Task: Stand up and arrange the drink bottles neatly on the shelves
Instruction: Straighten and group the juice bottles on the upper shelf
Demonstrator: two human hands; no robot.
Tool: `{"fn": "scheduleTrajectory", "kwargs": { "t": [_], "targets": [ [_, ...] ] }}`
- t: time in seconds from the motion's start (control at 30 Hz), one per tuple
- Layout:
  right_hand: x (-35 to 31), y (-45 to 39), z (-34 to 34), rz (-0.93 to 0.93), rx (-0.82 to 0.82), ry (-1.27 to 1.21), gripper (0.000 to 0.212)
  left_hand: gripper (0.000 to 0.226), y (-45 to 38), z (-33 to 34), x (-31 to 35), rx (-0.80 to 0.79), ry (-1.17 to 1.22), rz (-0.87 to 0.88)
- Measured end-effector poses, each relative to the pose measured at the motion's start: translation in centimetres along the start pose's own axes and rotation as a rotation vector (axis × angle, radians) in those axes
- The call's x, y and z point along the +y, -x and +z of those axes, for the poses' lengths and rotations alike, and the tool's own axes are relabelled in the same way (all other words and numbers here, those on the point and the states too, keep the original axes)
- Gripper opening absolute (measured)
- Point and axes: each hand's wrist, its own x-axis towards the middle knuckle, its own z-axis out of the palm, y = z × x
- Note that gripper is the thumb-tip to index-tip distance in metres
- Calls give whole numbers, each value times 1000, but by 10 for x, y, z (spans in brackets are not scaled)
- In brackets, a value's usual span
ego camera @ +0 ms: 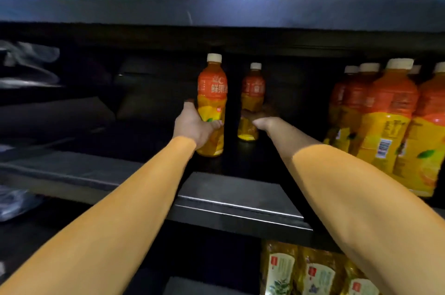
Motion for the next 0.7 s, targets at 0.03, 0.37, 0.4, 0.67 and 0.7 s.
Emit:
{"fn": "scheduleTrajectory", "kwargs": {
  "t": [0.03,0.37,0.4,0.67,0.7],
  "targets": [
    [3,-2,2,34,-33,-33,54,69,-2,0,-2,0,8,-6],
    [5,-42,18,-79,-24,-48,37,69,-5,9,-8,57,-142,60],
    [5,-29,17,-70,-29,-12,37,65,-5,8,-8,60,-160,56],
    [18,49,-21,-110,0,-34,43,40,0,1,-7,-97,-30,68],
    [23,60,-26,-136,17,-49,37,35,2,1,-7,-126,-9,77]
  ]
}}
